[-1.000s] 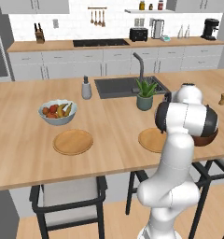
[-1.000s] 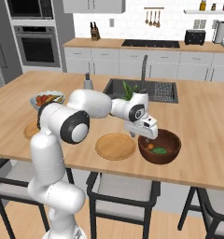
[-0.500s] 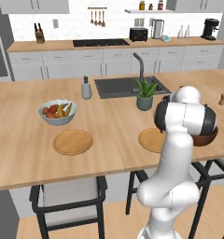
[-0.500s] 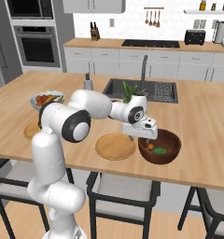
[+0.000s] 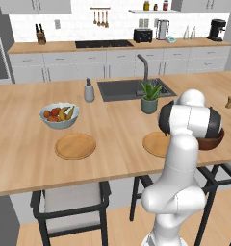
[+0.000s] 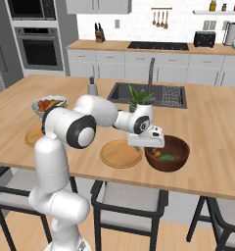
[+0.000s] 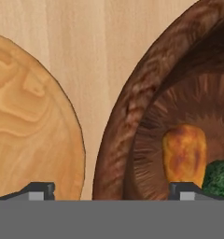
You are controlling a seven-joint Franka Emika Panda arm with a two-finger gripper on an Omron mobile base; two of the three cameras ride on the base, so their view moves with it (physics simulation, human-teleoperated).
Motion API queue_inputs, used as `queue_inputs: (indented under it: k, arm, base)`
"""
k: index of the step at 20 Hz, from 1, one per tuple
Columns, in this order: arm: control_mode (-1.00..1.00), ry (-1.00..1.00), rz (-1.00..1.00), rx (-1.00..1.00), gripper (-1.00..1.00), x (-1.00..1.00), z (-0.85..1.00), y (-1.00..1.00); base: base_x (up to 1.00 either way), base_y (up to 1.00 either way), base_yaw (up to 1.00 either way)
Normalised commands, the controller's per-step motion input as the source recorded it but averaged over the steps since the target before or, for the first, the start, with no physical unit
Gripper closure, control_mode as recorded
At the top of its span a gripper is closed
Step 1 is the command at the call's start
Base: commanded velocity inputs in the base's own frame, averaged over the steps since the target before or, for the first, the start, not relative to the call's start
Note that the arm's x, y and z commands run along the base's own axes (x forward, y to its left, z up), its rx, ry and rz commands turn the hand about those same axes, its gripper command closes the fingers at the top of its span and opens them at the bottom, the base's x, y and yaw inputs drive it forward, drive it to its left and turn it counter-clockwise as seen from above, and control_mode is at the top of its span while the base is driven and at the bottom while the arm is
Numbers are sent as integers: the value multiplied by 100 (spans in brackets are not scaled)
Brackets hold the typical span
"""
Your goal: Pick the chicken drumstick and broccoli from their plates and place them in the bowl. Then put the bowl in the fridge.
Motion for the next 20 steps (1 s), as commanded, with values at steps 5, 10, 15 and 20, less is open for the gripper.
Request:
queue_inputs:
  k: [5, 10, 15, 20]
  arm:
    - [-100, 0, 1, 0, 100, 0, 0, 0]
    - [-100, 0, 1, 0, 100, -8, 2, 3]
    - [-100, 0, 12, 0, 100, -12, 69, 21]
    - [-100, 0, 17, -1, 100, -23, 93, 24]
  base:
    - [0, 0, 0]
    - [0, 0, 0]
    - [0, 0, 0]
    - [0, 0, 0]
